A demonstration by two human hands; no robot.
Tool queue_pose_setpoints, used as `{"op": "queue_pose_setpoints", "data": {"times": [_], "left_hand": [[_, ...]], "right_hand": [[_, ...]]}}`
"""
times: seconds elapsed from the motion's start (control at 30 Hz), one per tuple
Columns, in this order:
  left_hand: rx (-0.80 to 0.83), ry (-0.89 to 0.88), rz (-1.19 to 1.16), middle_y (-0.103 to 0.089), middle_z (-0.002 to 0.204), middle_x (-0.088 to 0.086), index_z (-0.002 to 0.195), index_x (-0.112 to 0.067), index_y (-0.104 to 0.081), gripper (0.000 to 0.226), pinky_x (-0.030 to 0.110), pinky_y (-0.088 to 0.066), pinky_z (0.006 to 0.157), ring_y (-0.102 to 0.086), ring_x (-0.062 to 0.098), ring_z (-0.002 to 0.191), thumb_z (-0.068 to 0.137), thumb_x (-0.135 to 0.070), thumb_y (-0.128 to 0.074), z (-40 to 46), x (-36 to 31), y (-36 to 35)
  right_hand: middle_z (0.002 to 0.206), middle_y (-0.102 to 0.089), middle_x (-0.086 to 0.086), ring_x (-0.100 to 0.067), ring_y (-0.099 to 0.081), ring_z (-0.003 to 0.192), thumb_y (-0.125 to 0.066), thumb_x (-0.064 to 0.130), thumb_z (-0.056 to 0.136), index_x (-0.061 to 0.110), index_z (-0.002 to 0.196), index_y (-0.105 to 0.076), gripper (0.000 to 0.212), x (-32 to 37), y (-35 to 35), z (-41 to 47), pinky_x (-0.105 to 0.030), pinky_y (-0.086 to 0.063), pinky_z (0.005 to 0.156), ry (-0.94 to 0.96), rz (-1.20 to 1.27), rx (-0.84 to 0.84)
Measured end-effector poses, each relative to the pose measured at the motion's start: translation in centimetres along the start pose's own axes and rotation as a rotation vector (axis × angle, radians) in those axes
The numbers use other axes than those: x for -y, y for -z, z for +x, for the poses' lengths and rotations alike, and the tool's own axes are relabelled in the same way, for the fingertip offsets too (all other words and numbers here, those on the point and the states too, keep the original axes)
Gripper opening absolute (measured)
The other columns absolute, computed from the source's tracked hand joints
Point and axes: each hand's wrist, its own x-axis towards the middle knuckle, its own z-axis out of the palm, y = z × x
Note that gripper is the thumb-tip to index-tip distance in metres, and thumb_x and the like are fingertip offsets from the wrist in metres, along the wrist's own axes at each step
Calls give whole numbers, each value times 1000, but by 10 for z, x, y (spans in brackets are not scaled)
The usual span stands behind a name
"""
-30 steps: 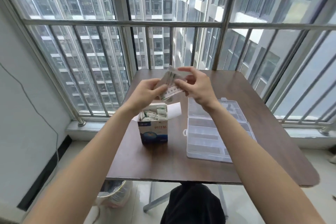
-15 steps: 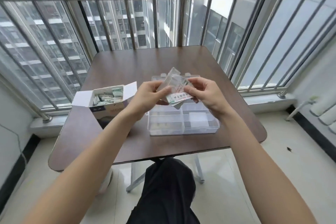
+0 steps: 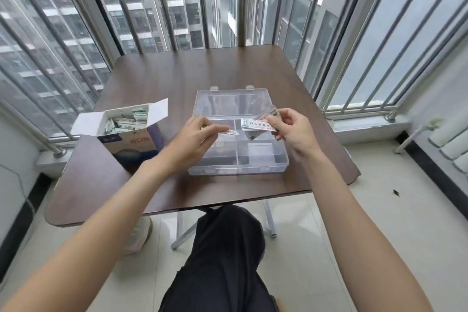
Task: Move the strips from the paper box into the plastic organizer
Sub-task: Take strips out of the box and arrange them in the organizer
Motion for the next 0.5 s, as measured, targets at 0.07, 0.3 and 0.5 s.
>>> {"op": "queue_pose_setpoints", "data": {"times": [0.07, 0.3, 0.5], "left_hand": [[27, 28, 16, -48, 96, 1, 125, -27, -60, 49, 26, -36, 85, -37, 10, 93, 93, -44, -27, -7, -1, 1], [107, 9, 186, -54, 103, 0, 122, -32, -60, 43, 44, -46, 86, -49, 22, 101, 95, -44, -29, -12, 2, 2], [69, 75, 53, -64, 100, -2, 112, -28, -68, 33, 35, -45, 85, -54, 16, 96, 96, -39, -42, -14, -1, 6]], "right_hand": [[79, -63, -8, -1, -52, 47, -64, 6, 88, 0, 103, -58, 18, -1, -3, 2, -13, -40, 44, 3, 3, -18], [78, -61, -9, -1, -55, 48, -60, 5, 90, 10, 122, -55, 33, 1, -19, 2, -15, -44, 47, 90, -92, -20], [83, -64, -10, -11, -56, 56, -61, 9, 90, 17, 113, -61, 24, 1, -19, 2, -17, -46, 50, 67, -123, 0]]}}
